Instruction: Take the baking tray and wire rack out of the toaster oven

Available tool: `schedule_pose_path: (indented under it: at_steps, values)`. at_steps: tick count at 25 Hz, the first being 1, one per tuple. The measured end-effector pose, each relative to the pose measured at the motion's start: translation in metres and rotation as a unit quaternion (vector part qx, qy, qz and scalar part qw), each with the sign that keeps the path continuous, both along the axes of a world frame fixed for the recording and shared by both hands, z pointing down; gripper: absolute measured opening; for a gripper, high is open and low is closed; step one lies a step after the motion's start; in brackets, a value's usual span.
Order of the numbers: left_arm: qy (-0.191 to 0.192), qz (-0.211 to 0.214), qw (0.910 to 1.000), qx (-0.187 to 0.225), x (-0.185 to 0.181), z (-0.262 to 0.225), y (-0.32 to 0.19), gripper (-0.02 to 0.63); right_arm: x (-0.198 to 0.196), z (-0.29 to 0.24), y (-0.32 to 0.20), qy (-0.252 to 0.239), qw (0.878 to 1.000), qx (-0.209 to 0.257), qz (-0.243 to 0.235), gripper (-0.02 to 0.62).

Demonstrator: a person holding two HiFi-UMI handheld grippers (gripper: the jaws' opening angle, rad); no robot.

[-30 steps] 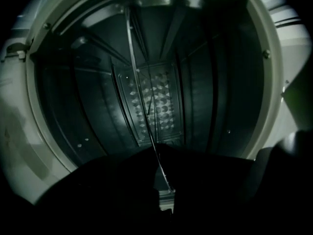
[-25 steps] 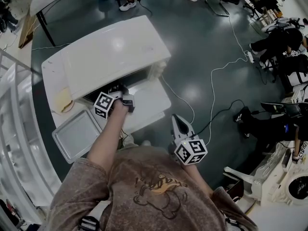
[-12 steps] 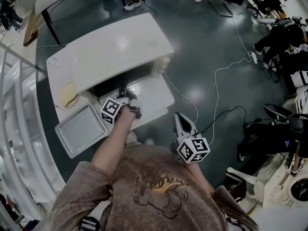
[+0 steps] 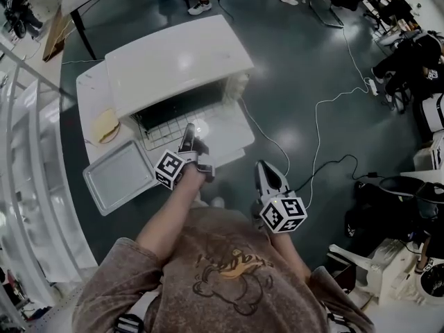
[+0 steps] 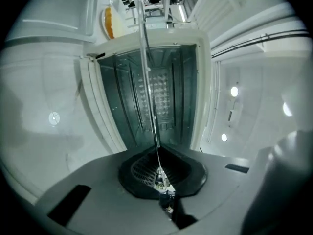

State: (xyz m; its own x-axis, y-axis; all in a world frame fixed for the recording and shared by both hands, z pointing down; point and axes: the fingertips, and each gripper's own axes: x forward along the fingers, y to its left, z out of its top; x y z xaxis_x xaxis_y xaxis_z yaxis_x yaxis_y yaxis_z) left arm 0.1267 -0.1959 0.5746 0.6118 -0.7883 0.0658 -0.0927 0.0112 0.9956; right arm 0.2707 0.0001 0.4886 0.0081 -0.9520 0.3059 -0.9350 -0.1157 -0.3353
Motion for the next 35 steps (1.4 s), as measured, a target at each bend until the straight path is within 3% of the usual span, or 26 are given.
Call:
schedule_pose_path:
  at_steps: [9, 16, 25, 35]
  values:
    - [0.014, 0.011, 0.9998, -0.002, -0.005, -0.015, 0.058, 0.002, 0.002, 0.002, 0.016, -0.011, 1.000, 0.009, -0.017, -0.002]
    - [0.024, 0.004, 0.9997, -0.006, -0.008, -0.022, 0.072, 0.002, 0.004, 0.002, 0.020, -0.009, 1.000, 0.012, -0.027, -0.002]
    - [0.017, 0.024, 0.9993, -0.022, -0.013, -0.014, 0.123, 0.002, 0.011, 0.004, 0.039, -0.007, 1.000, 0.012, -0.018, -0.002]
    - [0.027, 0.020, 0.9992, -0.020, -0.054, -0.027, 0.160, 0.002, 0.007, 0.017, 0.041, -0.010, 0.999, 0.004, -0.037, -0.002]
